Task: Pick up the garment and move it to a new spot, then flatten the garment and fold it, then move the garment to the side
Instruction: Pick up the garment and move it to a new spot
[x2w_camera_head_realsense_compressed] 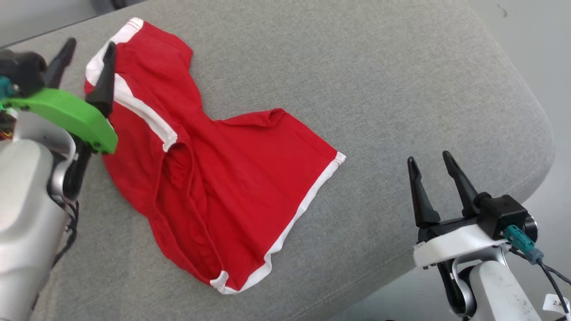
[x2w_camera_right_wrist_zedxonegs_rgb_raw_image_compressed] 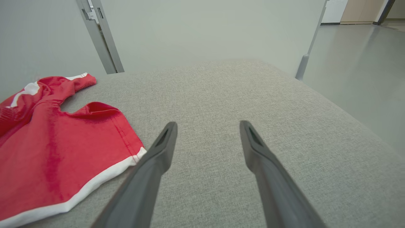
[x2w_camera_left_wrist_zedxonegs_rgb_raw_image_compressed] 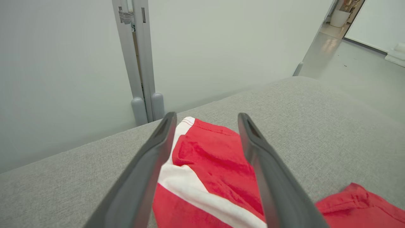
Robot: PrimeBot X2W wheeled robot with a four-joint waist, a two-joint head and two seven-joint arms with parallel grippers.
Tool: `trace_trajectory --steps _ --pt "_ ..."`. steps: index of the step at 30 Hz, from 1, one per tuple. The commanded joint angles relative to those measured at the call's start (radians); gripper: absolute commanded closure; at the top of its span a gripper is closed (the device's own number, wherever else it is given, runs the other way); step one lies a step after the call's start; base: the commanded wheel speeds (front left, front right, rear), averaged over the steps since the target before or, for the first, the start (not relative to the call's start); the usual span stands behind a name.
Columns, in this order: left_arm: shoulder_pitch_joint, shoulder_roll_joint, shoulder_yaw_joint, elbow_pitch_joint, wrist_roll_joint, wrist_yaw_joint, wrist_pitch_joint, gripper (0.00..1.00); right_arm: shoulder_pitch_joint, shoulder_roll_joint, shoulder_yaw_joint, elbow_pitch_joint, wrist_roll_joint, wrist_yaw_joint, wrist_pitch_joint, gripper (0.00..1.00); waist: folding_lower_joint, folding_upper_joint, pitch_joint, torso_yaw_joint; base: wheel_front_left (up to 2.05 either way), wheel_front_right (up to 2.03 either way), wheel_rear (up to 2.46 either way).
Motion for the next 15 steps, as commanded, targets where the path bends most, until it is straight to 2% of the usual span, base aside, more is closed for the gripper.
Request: trace_trajectory --steps 1,6,10,15 --pt "0.039 -0.007 0.003 -0.004 0.012 -0.002 -0.038 0.00 0.014 -0.003 -0.013 -0.007 -0.015 -0.001 0.000 0.00 0.0001 -0.0001 -0.071 0.076 0.00 0.00 0.00" --pt "0.181 -0.054 0.021 -0.058 0.015 0.036 -0.158 0.00 0.047 -0.003 -0.068 -0.024 -0.070 -0.001 0.000 0.00 0.0001 -0.0001 -0.147 0.171 0.00 0.00 0.00" --pt "0.320 -0.091 0.053 -0.134 0.038 0.075 -0.180 0.00 0.076 -0.003 -0.109 -0.034 -0.103 -0.001 0.000 0.00 0.0001 -0.0001 -0.199 0.244 0.00 0.00 0.00" --pt "0.521 -0.154 0.145 -0.280 0.146 0.109 -0.179 0.00 0.112 -0.003 -0.164 -0.049 -0.134 -0.001 0.000 0.00 0.0001 -0.0001 -0.244 0.330 0.00 0.00 0.00"
